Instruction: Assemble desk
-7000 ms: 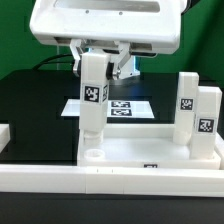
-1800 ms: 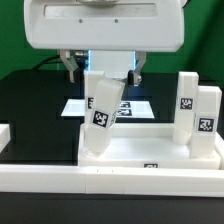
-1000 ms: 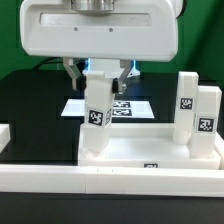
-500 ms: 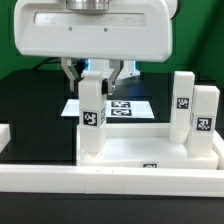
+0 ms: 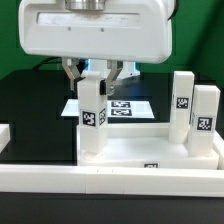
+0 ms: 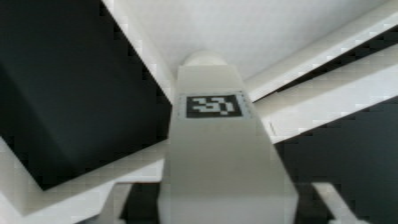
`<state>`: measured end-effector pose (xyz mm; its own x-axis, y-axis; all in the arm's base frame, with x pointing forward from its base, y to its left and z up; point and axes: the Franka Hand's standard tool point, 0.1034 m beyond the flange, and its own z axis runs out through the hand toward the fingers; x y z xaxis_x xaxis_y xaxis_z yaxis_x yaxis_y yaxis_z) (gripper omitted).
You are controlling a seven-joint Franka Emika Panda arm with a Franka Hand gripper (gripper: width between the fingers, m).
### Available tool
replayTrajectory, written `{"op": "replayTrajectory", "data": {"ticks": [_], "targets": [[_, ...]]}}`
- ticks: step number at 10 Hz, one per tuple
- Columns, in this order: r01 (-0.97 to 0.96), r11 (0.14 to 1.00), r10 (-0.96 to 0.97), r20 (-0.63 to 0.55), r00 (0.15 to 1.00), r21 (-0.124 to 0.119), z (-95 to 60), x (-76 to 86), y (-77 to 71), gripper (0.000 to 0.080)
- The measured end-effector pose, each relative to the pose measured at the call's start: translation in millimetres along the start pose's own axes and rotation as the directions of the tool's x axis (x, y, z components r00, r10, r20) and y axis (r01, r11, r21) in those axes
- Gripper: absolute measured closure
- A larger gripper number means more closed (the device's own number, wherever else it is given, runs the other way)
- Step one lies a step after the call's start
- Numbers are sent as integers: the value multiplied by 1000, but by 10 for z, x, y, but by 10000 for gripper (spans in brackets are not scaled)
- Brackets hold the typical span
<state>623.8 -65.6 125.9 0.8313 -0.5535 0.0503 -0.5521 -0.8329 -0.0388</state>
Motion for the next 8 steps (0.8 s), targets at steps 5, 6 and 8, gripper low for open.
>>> {"op": "replayTrajectory", "data": {"ticks": [5, 6, 8], "targets": [[-422, 906, 422, 18, 906, 23, 14, 8, 67, 509], [-500, 866, 500, 21, 866, 22, 17, 9, 67, 509], [-659, 752, 658, 24, 752, 17, 21, 5, 62, 509]]}}
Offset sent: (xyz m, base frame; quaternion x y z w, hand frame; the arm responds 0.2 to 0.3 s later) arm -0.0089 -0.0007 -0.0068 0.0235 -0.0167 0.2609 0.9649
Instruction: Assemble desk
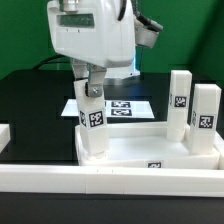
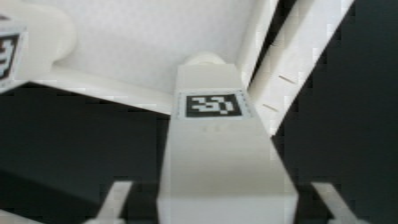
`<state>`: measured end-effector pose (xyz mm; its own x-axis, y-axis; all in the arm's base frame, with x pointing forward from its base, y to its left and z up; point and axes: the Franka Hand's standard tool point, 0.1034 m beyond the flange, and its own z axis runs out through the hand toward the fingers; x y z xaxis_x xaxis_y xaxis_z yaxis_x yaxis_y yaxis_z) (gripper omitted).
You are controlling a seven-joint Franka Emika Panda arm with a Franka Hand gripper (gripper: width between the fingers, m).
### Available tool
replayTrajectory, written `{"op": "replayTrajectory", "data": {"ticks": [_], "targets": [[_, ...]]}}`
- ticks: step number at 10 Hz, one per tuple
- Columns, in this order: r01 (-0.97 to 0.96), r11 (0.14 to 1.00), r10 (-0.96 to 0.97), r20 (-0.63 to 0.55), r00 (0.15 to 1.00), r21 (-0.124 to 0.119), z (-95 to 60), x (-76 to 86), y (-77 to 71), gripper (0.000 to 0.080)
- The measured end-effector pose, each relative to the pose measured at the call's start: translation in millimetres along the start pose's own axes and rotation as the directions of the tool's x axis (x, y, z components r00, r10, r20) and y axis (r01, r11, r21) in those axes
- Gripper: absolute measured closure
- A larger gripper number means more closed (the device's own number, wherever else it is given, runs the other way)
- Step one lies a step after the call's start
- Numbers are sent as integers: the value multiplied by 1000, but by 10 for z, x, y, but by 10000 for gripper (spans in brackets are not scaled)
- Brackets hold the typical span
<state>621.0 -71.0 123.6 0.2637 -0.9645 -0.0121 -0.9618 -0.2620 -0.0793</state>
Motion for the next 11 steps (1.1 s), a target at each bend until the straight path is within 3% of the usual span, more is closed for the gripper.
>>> {"op": "replayTrajectory", "data": {"ticks": [2, 4, 5, 7, 8, 9, 11], "targets": [[-227, 974, 228, 18, 974, -22, 0, -45, 7, 509], [-413, 910, 414, 16, 910, -26, 4, -53, -1, 509], [-417, 908, 418, 17, 908, -26, 9, -56, 0, 509], [-372, 928, 373, 18, 928, -26, 15, -60, 1, 262], [-335, 942, 336, 18, 942, -25, 16, -64, -3, 262], [-254, 967, 255, 19, 967, -24, 18, -79, -8, 174], [-76, 997, 76, 18, 997, -12, 16, -83, -26, 157]]}}
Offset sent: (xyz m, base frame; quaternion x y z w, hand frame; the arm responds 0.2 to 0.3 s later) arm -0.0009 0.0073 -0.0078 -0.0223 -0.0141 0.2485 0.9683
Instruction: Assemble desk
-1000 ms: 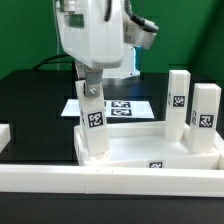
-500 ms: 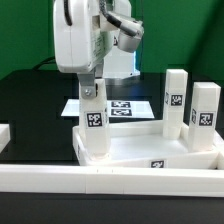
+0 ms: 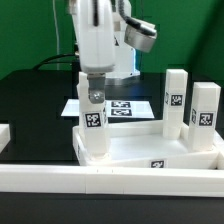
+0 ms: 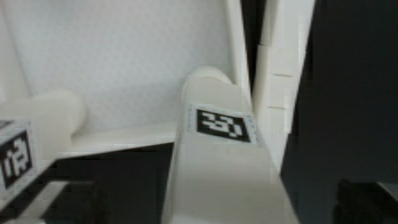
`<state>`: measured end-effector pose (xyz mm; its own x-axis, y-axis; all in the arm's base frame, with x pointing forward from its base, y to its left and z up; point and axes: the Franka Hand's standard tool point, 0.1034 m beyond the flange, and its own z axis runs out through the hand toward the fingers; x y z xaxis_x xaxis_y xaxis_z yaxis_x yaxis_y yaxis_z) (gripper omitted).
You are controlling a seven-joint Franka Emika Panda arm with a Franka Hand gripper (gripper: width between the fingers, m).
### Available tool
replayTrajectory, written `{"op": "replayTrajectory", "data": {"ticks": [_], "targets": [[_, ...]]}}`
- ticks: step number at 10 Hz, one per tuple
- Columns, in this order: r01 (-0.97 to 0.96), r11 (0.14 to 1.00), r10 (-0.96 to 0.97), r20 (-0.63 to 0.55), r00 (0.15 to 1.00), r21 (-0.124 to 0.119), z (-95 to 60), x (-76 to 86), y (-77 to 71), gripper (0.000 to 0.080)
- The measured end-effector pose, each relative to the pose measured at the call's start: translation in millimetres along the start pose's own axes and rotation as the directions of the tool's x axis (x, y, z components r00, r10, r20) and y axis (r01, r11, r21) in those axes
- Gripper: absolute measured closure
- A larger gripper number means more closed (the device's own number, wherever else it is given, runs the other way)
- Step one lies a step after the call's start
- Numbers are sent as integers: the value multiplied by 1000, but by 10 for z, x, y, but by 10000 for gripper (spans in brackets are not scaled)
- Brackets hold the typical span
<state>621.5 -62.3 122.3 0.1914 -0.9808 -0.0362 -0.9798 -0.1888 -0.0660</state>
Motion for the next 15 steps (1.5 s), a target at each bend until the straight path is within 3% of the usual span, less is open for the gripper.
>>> {"op": "replayTrajectory", "data": {"ticks": [5, 10, 14, 15], "targets": [[363, 932, -363, -4, 932, 1, 8, -25, -10, 150], [767, 641, -767, -17, 641, -11, -1, -35, -40, 150], [920, 390, -921, -12, 390, -32, -3, -3, -29, 150], [929, 368, -930, -11, 368, -32, -3, -2, -29, 165]]}}
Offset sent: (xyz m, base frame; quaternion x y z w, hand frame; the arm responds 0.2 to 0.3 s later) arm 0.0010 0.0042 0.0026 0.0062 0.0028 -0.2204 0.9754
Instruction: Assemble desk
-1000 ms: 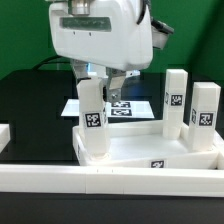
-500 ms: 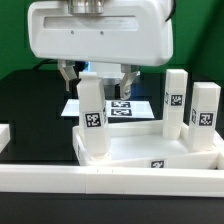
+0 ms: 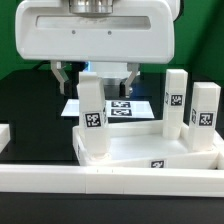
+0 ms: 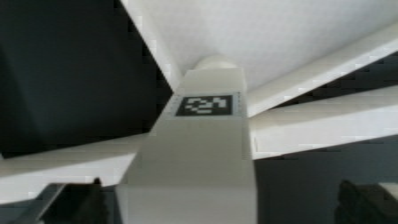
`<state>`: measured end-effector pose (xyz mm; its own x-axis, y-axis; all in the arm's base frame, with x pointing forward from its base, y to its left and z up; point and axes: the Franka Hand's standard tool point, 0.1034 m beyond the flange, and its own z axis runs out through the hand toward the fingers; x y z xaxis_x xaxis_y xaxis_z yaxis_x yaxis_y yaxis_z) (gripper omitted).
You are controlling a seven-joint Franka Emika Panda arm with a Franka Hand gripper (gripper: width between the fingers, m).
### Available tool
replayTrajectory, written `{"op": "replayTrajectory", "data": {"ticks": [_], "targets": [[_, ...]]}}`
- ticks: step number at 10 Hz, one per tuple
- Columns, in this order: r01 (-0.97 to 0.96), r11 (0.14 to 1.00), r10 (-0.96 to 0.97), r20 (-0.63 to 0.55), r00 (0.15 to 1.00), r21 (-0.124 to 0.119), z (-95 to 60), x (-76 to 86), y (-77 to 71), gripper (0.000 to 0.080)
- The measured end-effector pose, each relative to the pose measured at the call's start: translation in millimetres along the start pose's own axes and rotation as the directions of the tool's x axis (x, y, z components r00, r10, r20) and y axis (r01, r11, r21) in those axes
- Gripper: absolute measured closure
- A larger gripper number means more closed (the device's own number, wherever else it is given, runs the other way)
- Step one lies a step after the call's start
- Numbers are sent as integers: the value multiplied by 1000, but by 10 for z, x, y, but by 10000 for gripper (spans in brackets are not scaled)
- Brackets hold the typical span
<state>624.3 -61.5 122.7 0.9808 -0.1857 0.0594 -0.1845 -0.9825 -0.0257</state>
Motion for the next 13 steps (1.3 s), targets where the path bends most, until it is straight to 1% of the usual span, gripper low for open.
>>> {"op": "replayTrajectory", "data": {"ticks": [1, 3, 6, 7, 9, 11, 13], "targets": [[-1, 1000, 1, 0, 1000, 0, 1, 0, 2, 165], [-3, 1000, 3, 0, 1000, 0, 3, -1, 1, 512], [-39, 999, 39, 1, 999, 0, 6, -3, 9, 511], [-76, 997, 76, 1, 997, 0, 6, -2, 9, 511], [-208, 978, 208, 1, 978, 0, 9, -3, 10, 511], [-357, 934, 357, 2, 934, 1, 14, -5, 9, 511], [-534, 846, 534, 1, 846, 1, 19, -9, 26, 511]]}}
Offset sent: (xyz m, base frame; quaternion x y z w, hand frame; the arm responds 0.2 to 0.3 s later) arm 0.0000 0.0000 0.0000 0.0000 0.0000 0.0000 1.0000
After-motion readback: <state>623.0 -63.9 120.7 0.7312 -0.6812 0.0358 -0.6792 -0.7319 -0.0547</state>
